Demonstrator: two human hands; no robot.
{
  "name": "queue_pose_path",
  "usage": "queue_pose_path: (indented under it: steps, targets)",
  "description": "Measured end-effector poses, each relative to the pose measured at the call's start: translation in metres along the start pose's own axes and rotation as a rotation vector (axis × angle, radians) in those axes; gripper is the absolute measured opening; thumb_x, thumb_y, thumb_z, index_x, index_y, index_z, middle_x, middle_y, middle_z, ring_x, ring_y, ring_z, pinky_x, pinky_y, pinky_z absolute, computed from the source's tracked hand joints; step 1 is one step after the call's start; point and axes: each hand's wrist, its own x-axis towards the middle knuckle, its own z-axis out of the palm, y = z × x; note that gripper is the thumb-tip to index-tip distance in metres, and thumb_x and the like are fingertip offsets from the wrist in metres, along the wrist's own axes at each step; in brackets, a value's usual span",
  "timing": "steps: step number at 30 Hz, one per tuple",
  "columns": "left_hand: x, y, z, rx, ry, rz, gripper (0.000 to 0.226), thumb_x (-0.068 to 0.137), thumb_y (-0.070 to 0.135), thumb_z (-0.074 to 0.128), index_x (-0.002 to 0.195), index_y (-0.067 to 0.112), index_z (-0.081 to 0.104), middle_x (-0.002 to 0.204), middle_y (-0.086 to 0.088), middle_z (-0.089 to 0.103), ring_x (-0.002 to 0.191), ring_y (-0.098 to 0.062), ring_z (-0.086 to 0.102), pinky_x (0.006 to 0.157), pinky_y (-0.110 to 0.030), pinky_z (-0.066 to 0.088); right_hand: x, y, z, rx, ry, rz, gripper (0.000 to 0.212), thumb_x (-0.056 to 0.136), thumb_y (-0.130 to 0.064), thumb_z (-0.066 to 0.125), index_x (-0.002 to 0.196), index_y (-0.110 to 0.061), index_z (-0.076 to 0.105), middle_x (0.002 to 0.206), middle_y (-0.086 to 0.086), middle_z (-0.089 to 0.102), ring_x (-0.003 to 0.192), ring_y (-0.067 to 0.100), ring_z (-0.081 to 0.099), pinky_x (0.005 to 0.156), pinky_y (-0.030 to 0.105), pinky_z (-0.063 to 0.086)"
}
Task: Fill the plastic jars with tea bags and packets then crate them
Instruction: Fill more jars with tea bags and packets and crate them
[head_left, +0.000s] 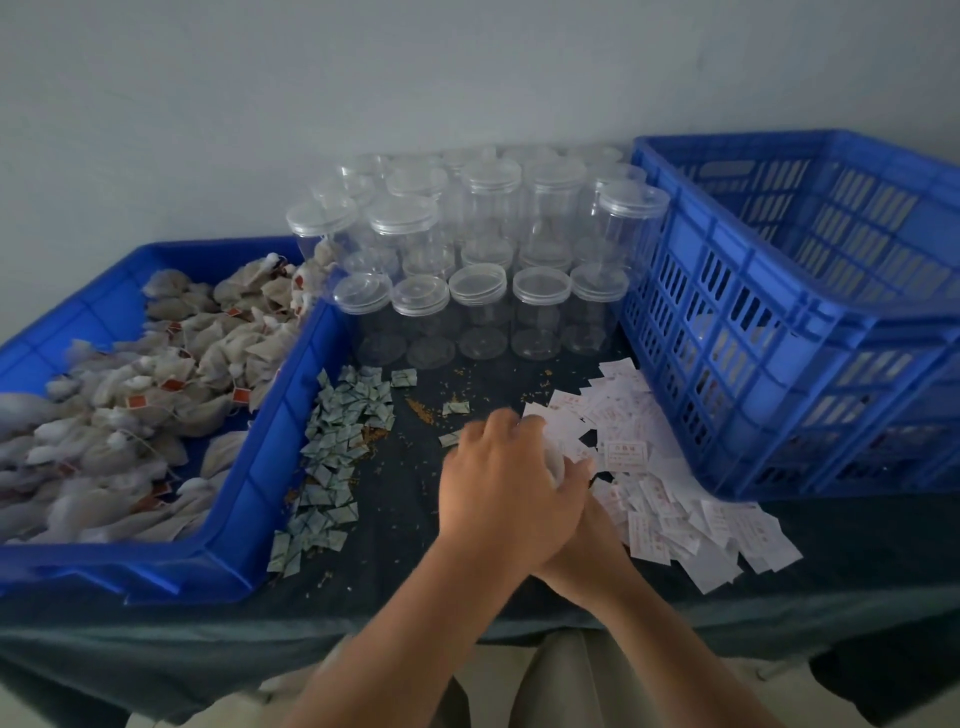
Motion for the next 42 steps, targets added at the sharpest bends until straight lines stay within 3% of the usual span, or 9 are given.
queue_pose_path:
  steps: [5, 13, 18, 21, 23, 27, 30, 33, 42]
  targets:
    - [0.006, -0.001, 0.004, -0.123, 0.006, 0.133, 0.049, 0.086, 0.058, 0.067, 0.126, 0.031, 0.066, 0.116, 0.016, 0.065, 0.107, -0.009, 0.06, 0.085, -0.025, 0.052, 0.004, 0.01, -0.005, -0.201, -0.069, 0.108, 0.071, 0.064, -0.077, 0.036, 0.124, -0.04, 0.042, 0.085, -0.031, 0.045, 0.085, -0.021, 0.052, 0.076, 0.0, 0.04]
    - [0.028, -0.014, -0.007, -0.184, -0.223, 0.25, 0.082, 0.077, 0.066, 0.068, 0.15, 0.047, 0.037, 0.127, 0.024, 0.064, 0.115, -0.004, 0.06, 0.095, -0.03, 0.052, 0.003, 0.003, -0.007, 0.102, 0.014, 0.205, 0.067, 0.058, -0.058, 0.085, 0.114, -0.051, 0.05, 0.106, -0.038, 0.067, 0.09, -0.01, 0.068, 0.063, 0.014, 0.055]
    - [0.018, -0.015, -0.005, -0.103, -0.258, 0.171, 0.091, 0.084, 0.09, 0.041, 0.159, 0.042, 0.023, 0.161, 0.018, 0.044, 0.151, -0.008, 0.036, 0.115, -0.04, 0.039, 0.004, -0.015, -0.013, 0.027, 0.09, 0.072, 0.132, 0.067, -0.064, 0.09, 0.165, -0.035, 0.007, 0.146, -0.024, 0.043, 0.133, -0.022, 0.038, 0.099, -0.001, 0.037]
    - [0.019, -0.013, -0.01, -0.176, -0.349, 0.119, 0.093, 0.091, 0.091, 0.014, 0.165, 0.034, 0.011, 0.174, 0.011, 0.016, 0.161, -0.012, 0.01, 0.126, -0.043, 0.02, 0.016, -0.029, -0.043, -0.243, 0.163, -0.099, 0.114, 0.078, -0.075, 0.072, 0.168, -0.032, 0.016, 0.159, -0.028, 0.035, 0.137, -0.023, 0.033, 0.107, 0.007, 0.041]
    - [0.022, -0.01, -0.016, -0.374, -0.335, 0.065, 0.078, 0.096, 0.083, 0.018, 0.159, 0.037, 0.019, 0.174, 0.005, 0.014, 0.16, -0.01, 0.011, 0.129, -0.045, 0.018, 0.032, -0.048, -0.06, -0.363, -0.039, -0.159, 0.102, 0.076, -0.079, 0.054, 0.164, -0.042, 0.017, 0.16, -0.039, 0.027, 0.139, -0.025, 0.032, 0.113, 0.016, 0.042]
    - [0.031, 0.012, -0.034, -0.842, -0.095, -0.054, 0.027, 0.099, 0.068, 0.046, 0.106, 0.043, 0.055, 0.142, 0.018, 0.049, 0.124, 0.022, 0.042, 0.11, -0.027, 0.038, 0.046, -0.07, -0.08, -0.551, -0.148, -0.172, 0.097, 0.084, -0.074, 0.044, 0.167, -0.042, 0.005, 0.171, -0.005, 0.029, 0.15, 0.012, 0.042, 0.117, 0.03, 0.035]
    - [0.048, 0.043, -0.061, -1.079, 0.083, 0.05, 0.033, 0.098, 0.061, 0.054, 0.109, 0.032, 0.066, 0.108, 0.013, 0.069, 0.104, -0.001, 0.067, 0.089, -0.022, 0.053, 0.037, -0.085, -0.126, -0.37, 0.071, -0.164, 0.099, 0.076, -0.077, 0.067, 0.159, -0.055, 0.018, 0.144, -0.017, 0.051, 0.121, -0.001, 0.057, 0.094, 0.03, 0.055]
    - [0.076, 0.077, -0.085, -1.283, 0.205, 0.054, 0.037, 0.099, 0.054, 0.056, 0.119, 0.023, 0.064, 0.102, 0.014, 0.068, 0.096, -0.001, 0.066, 0.087, -0.022, 0.055, 0.028, -0.095, -0.191, -0.39, 0.336, -0.226, 0.076, 0.07, -0.077, 0.072, 0.137, -0.048, 0.051, 0.12, -0.019, 0.051, 0.108, -0.017, 0.05, 0.082, 0.015, 0.045]
    - [0.136, 0.174, -0.035, -0.586, -0.03, 0.403, 0.036, 0.108, 0.05, 0.047, 0.119, 0.02, 0.063, 0.097, 0.006, 0.071, 0.094, -0.021, 0.066, 0.079, -0.037, 0.047, 0.015, -0.088, -0.353, -0.473, 0.87, -0.137, 0.064, 0.074, -0.052, 0.068, 0.127, -0.016, 0.064, 0.122, 0.004, 0.057, 0.095, -0.007, 0.047, 0.085, 0.005, 0.035]
